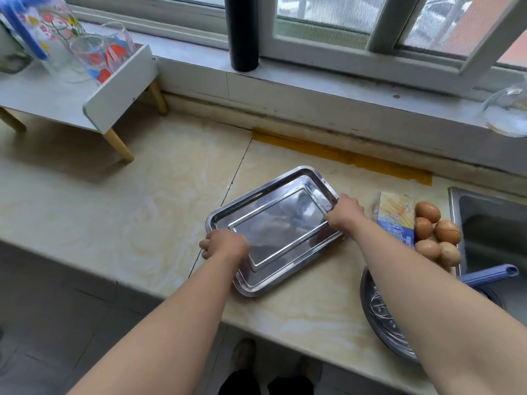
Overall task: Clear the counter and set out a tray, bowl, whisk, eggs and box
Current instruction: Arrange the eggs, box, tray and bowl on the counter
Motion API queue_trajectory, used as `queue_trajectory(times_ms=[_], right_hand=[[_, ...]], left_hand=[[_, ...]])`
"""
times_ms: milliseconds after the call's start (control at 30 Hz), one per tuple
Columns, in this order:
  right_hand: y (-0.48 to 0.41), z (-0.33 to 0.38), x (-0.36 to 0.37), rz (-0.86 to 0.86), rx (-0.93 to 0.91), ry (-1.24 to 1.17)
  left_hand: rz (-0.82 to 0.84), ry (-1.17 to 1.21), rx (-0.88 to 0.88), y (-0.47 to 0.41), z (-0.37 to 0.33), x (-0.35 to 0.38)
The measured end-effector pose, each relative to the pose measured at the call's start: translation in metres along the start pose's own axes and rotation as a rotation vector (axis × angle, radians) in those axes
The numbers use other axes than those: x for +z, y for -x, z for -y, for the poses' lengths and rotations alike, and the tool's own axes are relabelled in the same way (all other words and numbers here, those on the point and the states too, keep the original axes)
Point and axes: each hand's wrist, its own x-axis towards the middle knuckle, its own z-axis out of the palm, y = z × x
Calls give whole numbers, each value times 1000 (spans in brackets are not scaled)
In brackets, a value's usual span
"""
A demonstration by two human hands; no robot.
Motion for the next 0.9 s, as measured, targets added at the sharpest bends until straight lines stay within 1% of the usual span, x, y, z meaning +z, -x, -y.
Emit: queue_trajectory(times_ms=[67,333,533,767,900], right_hand=[[8,4,1,-16,14,-27],[45,17,8,-89,82,-248],[73,28,17,-107,111,-327],[97,42,43,-57,151,-329],[108,54,61,24,157,-377]], left_hand=[[-20,39,-15,-4,1,-9],[-48,175,92,-19,11,-48],[-89,164,155,-23,22,-68],[-153,115,192,-34,49,-86],[-174,111,252,-41,66,-100]])
